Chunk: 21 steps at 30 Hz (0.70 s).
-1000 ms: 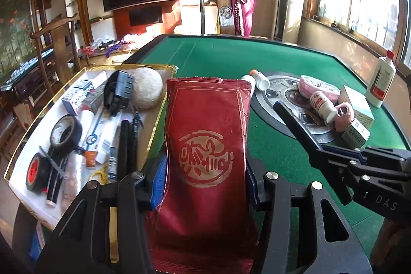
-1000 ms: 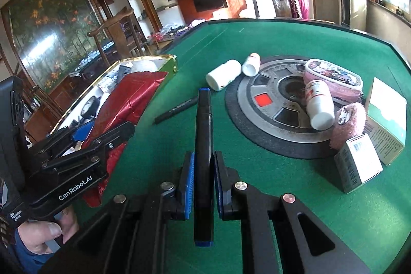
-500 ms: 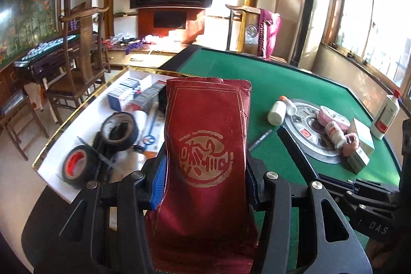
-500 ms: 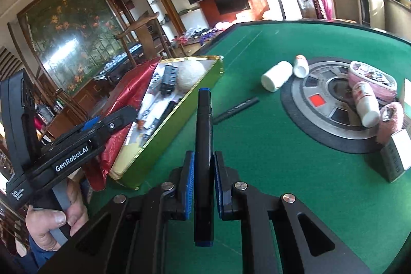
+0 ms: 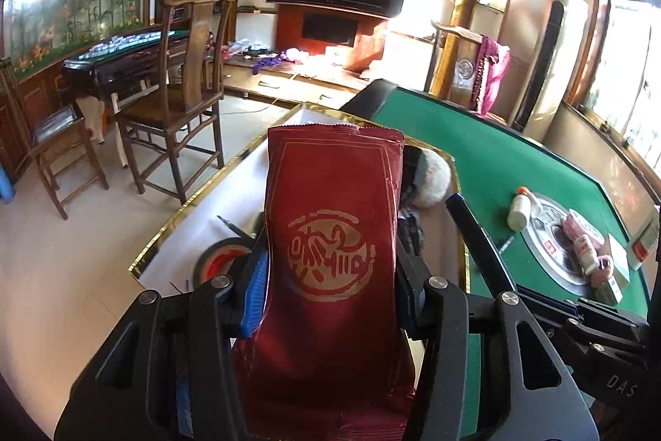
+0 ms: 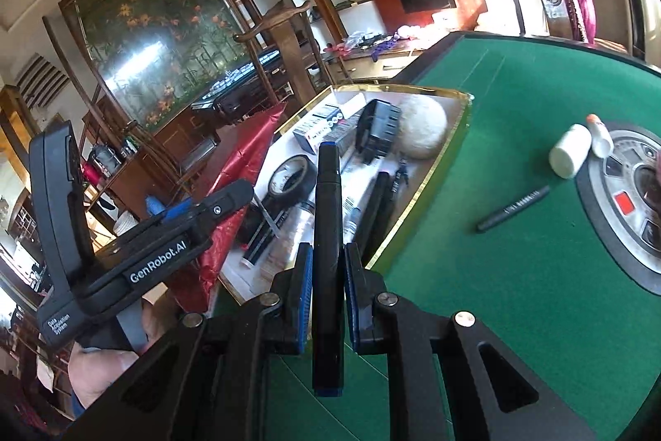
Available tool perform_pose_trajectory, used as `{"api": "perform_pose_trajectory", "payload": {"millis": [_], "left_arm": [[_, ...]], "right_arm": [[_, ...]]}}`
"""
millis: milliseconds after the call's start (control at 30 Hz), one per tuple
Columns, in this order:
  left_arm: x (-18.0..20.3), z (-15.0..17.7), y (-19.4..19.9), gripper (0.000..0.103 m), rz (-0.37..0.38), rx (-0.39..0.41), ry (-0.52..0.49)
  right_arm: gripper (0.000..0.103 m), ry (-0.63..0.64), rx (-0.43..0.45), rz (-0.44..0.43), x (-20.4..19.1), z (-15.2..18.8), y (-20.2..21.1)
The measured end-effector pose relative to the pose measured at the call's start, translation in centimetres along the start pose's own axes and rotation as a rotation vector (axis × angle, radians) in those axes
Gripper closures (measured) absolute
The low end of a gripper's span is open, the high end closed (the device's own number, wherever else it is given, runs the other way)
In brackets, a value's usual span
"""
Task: Organize objects
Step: 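Carry the red packet and black marker over the gold tray with both tools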
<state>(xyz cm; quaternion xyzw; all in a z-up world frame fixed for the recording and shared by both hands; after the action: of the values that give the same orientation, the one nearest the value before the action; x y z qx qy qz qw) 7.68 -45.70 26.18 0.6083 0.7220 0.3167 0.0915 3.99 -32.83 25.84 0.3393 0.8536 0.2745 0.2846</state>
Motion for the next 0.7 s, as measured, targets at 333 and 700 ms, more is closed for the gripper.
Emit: {"api": "perform_pose_trajectory", "payload": {"millis": [333,700], "left_arm": [[-4.2,-0.7,-1.5,0.053,-0.046,-0.042,0.044],[-5.9,-0.4,-3.2,0.053,-0.048,-0.083,0.06]], "right_arm": [[0.09,-0.001,-0.026,0.002,-2.0,-1.7,-4.1],[0.09,0.0,-0.045,0.045,-1.3,-1.7,-5.9]]}}
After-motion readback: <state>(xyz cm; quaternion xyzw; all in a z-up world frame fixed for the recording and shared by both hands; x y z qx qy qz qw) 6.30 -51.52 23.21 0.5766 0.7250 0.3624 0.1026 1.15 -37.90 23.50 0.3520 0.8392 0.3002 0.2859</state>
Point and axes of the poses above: each gripper's, at about its wrist camera, not at the fingertips, and y roughly against the way its jaws point, x to its right, z to its underside, the point moved 7 cm from there along -y, roughly the way its jaws point, and after that the axes turned 10 degrees about z, right-handed, at the moved point
